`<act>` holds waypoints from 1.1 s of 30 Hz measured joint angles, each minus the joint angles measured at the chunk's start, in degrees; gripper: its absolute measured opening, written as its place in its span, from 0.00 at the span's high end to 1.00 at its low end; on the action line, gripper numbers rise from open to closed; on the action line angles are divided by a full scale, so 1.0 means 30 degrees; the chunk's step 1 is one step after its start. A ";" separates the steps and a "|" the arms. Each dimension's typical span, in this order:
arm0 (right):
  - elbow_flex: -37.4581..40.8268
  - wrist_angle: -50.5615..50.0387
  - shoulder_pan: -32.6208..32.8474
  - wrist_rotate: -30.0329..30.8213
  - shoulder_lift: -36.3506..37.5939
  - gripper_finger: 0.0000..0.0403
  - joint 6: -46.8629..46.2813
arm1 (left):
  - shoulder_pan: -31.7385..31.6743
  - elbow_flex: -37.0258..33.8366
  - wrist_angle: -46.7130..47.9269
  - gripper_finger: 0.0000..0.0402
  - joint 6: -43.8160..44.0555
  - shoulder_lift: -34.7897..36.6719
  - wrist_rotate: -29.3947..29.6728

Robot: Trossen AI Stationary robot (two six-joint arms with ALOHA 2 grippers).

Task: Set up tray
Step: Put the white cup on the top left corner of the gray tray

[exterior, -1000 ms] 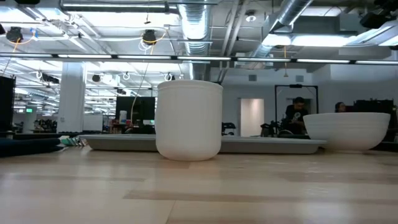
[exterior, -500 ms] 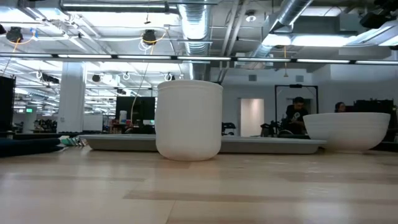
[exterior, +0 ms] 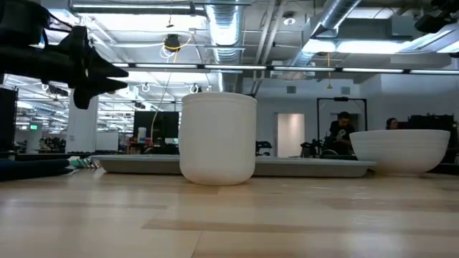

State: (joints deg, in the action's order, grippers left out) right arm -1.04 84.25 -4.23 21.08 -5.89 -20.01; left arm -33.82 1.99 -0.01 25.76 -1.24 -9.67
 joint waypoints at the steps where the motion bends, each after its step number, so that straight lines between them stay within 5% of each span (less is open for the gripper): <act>1: -0.0007 0.0013 0.0007 0.0001 0.0003 0.72 0.0000 | 0.0138 0.0010 -0.0275 0.65 -0.0230 -0.0051 -0.1128; 7: -0.0007 0.0002 0.0004 0.0001 0.0007 0.72 0.0004 | 0.0799 0.0032 -0.2395 0.65 -0.2094 0.0058 -0.5308; 26: -0.0007 -0.0166 0.0004 -0.0034 0.0007 0.72 -0.1100 | 0.1412 0.0083 -0.0025 0.65 -0.4951 -0.0376 -0.5515; 29: -0.0014 -0.3748 -0.0001 -0.0904 0.0021 0.72 0.0290 | 0.1412 0.0083 -0.0015 0.65 -0.4733 -0.0376 -0.5508; 33: -0.0007 -1.3999 0.0004 -0.1368 -0.0108 0.72 0.1605 | 0.1412 0.0083 0.0000 0.65 -0.4742 -0.0376 -0.5500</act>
State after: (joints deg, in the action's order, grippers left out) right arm -1.06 42.25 -4.22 16.98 -6.21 -15.19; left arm -29.58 2.24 -0.01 11.54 -2.37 -26.17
